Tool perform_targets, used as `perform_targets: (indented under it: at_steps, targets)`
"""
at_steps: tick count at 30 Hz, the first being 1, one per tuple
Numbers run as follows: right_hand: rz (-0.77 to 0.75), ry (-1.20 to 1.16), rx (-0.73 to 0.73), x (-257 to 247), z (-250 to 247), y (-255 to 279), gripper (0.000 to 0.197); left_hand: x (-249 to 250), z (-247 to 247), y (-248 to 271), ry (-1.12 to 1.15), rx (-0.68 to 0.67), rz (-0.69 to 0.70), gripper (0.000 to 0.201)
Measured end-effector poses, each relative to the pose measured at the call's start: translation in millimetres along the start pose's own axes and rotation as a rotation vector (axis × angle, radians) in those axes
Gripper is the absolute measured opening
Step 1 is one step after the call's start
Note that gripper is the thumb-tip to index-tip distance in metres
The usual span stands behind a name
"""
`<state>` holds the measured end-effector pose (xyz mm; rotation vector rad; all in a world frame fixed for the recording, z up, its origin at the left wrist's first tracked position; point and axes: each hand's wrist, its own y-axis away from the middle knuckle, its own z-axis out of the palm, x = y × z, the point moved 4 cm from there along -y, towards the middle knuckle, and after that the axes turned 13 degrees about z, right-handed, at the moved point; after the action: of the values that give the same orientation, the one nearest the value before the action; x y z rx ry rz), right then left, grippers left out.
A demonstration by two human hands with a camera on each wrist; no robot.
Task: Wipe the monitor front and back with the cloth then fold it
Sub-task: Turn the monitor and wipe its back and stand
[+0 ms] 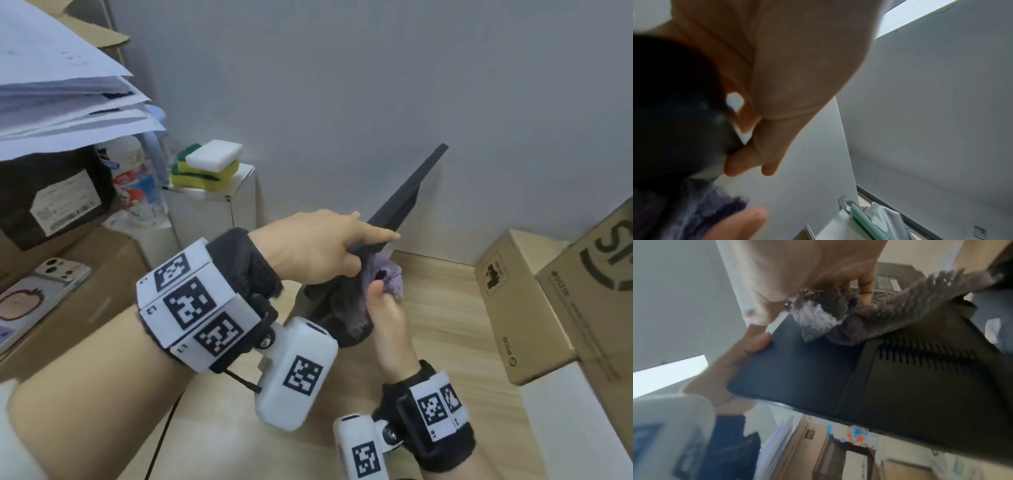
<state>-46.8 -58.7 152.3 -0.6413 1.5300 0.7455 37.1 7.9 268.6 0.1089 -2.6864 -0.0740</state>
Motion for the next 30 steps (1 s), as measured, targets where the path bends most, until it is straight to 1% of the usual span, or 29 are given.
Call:
perform_targets:
  at_steps: [1,2,3,4,5,8,9,10,11,14,16,17,18,20,22,24,25,26,28,29,30]
  targets:
    - [-0.062,0.075,0.003,-2.7,-2.4,4.3,0.090,3.6,2.5,-4.3,0.017,-0.014,0.001,0.062]
    - [-0.154,0.162,0.025,-8.0,-8.2,10.0,0.078,7.0,4.7,-9.2,0.035,-0.030,0.001,0.061]
    - [-0.244,0.231,0.061,-11.4,-13.5,13.4,0.058,10.2,7.4,-13.7,0.057,-0.050,-0.001,0.059]
    - [-0.356,0.308,0.069,-16.0,-15.3,18.1,0.046,13.3,9.7,-18.2,0.091,-0.074,-0.004,0.057]
    - [-0.386,0.302,0.024,-22.7,-13.2,24.2,0.042,16.4,11.1,-21.2,0.142,-0.096,-0.009,0.054]
    - [-0.341,0.247,-0.002,-29.6,-14.6,33.6,0.040,28.1,7.2,-28.6,0.262,-0.155,-0.014,0.044]
    - [-0.306,0.248,0.004,-27.1,-14.5,36.3,0.044,29.3,4.6,-28.9,0.276,-0.171,-0.021,0.042]
    - [-0.284,0.277,0.042,-23.9,-17.1,39.0,0.051,29.0,3.1,-30.9,0.283,-0.193,-0.021,0.041]
    - [-0.284,0.318,0.070,-23.1,-19.3,42.5,0.057,28.3,1.9,-32.8,0.297,-0.207,-0.015,0.041]
    - [-0.391,0.312,0.064,-22.7,-27.4,51.8,0.076,23.8,4.2,-37.0,0.486,-0.232,-0.010,0.040]
    - [-0.454,0.342,0.080,-27.7,-35.6,58.4,0.081,23.0,7.9,-39.4,0.611,-0.242,0.013,0.041]
    - [-0.472,0.343,0.063,-26.6,-40.1,60.5,0.085,22.7,10.2,-41.2,0.662,-0.248,0.030,0.042]
    - [-0.465,0.305,0.012,-30.1,-41.6,62.7,0.088,22.3,12.6,-42.7,0.702,-0.255,0.046,0.042]
    - [-0.418,0.272,-0.025,-32.6,-43.3,62.0,0.086,22.4,17.1,-46.2,0.745,-0.270,0.075,0.043]
    - [-0.398,0.302,0.042,-32.5,-49.3,60.5,0.078,21.8,18.3,-51.3,0.776,-0.271,0.093,0.047]
    - [-0.343,0.241,0.064,-27.4,-65.5,61.6,0.069,14.1,17.1,-57.7,0.837,-0.214,0.093,0.052]
    - [-0.302,0.223,0.074,-25.2,-77.6,62.2,0.066,7.1,16.2,-63.5,0.882,-0.150,0.077,0.052]
    - [-0.245,0.220,0.081,-24.0,-91.1,62.9,0.063,-4.9,16.3,-68.7,0.924,-0.058,0.045,0.050]
    - [-0.137,0.203,0.044,-20.5,-127.0,62.4,0.057,-32.5,18.3,-82.6,0.982,0.186,-0.048,0.043]
    - [-0.094,0.187,0.044,-20.0,-144.6,61.2,0.060,-48.8,20.4,-86.6,0.996,0.318,-0.103,0.041]
    - [-0.093,0.187,0.060,-22.5,-161.6,60.4,0.063,-63.7,24.3,-92.2,0.997,0.429,-0.153,0.042]
